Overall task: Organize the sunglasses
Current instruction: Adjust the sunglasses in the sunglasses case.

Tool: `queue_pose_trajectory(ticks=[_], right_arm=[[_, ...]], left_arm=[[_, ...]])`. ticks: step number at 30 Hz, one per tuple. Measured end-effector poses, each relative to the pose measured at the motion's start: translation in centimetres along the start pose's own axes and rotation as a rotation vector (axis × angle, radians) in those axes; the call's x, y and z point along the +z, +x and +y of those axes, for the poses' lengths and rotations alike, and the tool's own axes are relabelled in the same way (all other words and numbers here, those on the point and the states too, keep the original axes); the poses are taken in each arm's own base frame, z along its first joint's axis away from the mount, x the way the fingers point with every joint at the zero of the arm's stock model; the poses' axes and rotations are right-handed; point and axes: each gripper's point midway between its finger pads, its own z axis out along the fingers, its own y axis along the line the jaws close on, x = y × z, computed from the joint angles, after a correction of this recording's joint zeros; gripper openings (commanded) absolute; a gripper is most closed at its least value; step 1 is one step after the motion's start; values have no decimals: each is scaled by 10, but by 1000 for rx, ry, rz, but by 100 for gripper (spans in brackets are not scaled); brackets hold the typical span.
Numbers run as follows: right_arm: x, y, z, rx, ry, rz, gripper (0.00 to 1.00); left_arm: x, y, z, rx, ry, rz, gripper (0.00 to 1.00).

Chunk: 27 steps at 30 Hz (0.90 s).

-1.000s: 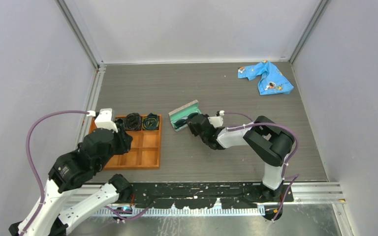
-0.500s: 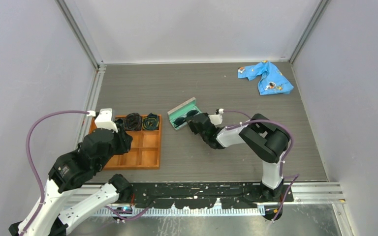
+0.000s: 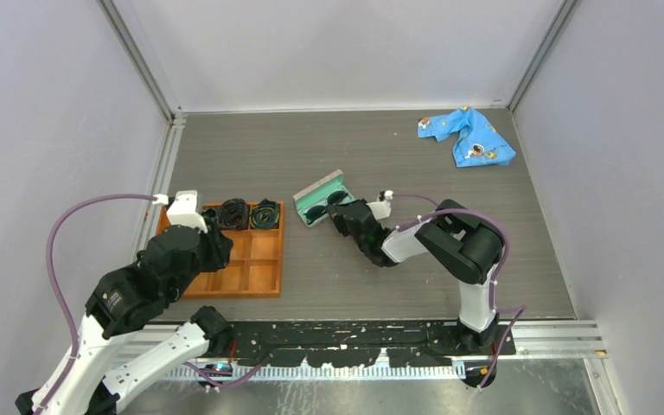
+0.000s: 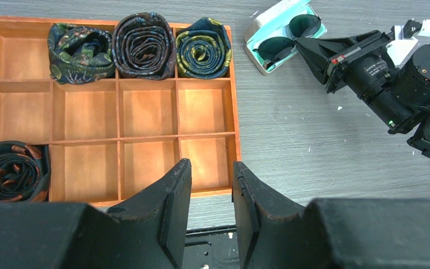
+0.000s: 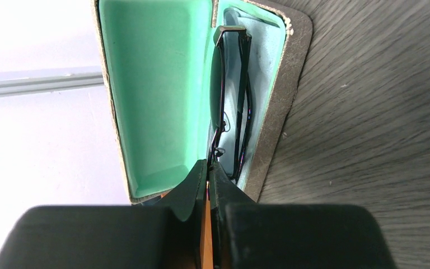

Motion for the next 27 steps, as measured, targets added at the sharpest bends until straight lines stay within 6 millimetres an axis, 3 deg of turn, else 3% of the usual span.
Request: queue_pose_trajectory(ticks=[18,20,23,27], right_arm=[[5,8,2,-8,-102,62,1],[5,8,1,-6,-105,67,10],[5,8,0,-3,-104,73,35],[5,8,-3,-8,-91,81,45]], left_arm=[[0,0,0,0,-1,0,35],[0,0,0,0,-1,1,35],[0,0,0,0,-1,0,35],[0,0,0,0,0,1,35]])
